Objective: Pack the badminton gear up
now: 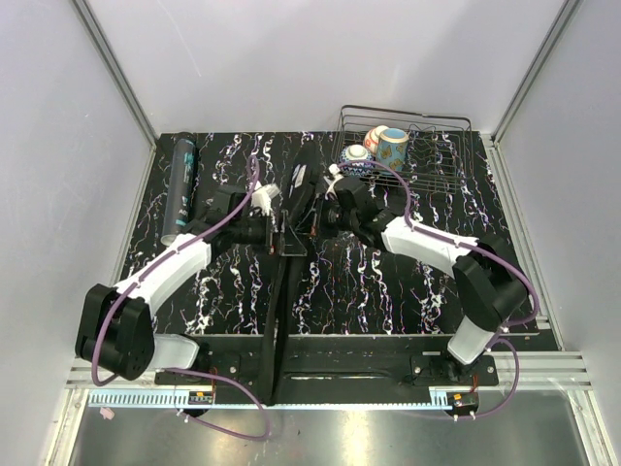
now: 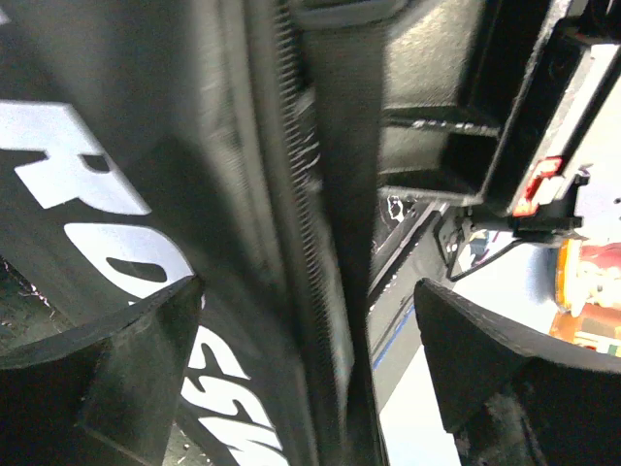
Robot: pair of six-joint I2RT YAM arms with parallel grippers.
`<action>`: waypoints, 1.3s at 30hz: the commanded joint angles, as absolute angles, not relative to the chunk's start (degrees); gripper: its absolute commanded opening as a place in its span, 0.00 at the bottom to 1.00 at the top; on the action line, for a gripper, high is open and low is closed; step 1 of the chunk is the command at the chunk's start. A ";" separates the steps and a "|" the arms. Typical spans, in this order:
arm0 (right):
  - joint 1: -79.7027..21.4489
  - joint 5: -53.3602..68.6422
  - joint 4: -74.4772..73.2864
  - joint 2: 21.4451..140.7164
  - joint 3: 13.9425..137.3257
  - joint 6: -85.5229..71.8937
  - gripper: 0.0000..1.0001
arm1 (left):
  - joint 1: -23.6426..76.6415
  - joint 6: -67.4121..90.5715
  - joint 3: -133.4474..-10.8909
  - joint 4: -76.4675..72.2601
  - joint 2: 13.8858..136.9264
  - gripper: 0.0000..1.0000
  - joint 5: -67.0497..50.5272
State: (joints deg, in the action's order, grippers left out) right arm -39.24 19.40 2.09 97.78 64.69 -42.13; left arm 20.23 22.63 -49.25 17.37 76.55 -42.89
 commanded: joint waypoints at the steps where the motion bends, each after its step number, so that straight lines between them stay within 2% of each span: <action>1: -41.48 13.64 4.04 93.88 67.50 -53.67 0.00 | 25.12 20.13 -52.65 17.31 73.39 0.97 -36.05; 2: -41.75 12.93 4.65 93.43 66.98 -55.27 0.00 | 25.92 19.78 -52.73 17.49 72.17 0.99 -33.25; 8: -42.10 9.41 10.36 89.30 61.09 -68.72 0.00 | 30.49 16.00 -54.14 23.11 69.52 0.98 -18.85; 14: -44.38 5.02 10.98 85.26 57.84 -76.02 0.00 | 33.05 15.82 -55.80 25.84 70.66 0.79 -11.70; 15: -44.73 3.53 10.64 84.21 57.57 -76.37 0.00 | 33.05 15.99 -56.16 26.19 71.10 0.71 -11.25; 17: -45.70 2.03 10.72 83.50 56.87 -77.17 0.00 | 33.22 16.00 -57.30 26.98 72.16 0.62 -11.69; 18: -46.05 1.59 10.64 82.63 56.78 -76.65 0.00 | 33.57 15.82 -58.87 28.20 72.94 0.40 -11.34; 19: -46.05 1.93 10.55 81.75 56.69 -75.86 0.02 | 34.01 15.21 -59.41 28.82 73.04 0.31 -10.82; 20: -46.14 2.46 10.55 81.04 56.52 -72.72 0.10 | 34.10 14.86 -59.85 30.05 72.69 0.11 -10.11; 21: -46.06 2.63 10.20 79.90 56.25 -70.51 0.16 | 34.36 14.59 -60.55 30.41 72.42 0.02 -8.98; 22: -46.14 1.42 8.54 76.41 54.94 -65.18 0.22 | 34.45 13.81 -60.73 30.76 71.90 0.00 -9.05; 23: -46.06 0.36 7.66 74.20 53.97 -61.73 0.40 | 34.54 13.10 -60.82 30.67 71.11 0.00 -9.57; 24: -45.97 -1.04 6.60 71.83 53.18 -57.96 0.48 | 34.54 12.40 -61.26 30.67 70.84 0.00 -11.15; 27: -41.94 -1.41 -2.17 61.72 50.81 -43.72 0.63 | 34.72 10.29 -63.62 31.90 71.63 0.00 -16.06; 32: -26.24 12.63 -16.42 55.02 52.20 -25.51 0.61 | 34.72 8.97 -68.28 33.66 76.97 0.00 -27.58; 33: -24.45 15.09 -16.96 55.19 52.03 -24.18 0.59 | 34.63 8.70 -69.94 34.01 78.12 0.00 -31.25; 37: -15.92 27.22 -14.95 60.54 49.93 -20.49 0.43 | 34.72 6.42 -73.73 36.82 84.45 0.00 -38.92; 39: -13.90 30.74 -10.75 61.52 47.74 -20.30 0.43 | 34.72 5.54 -74.61 37.79 87.09 0.00 -40.51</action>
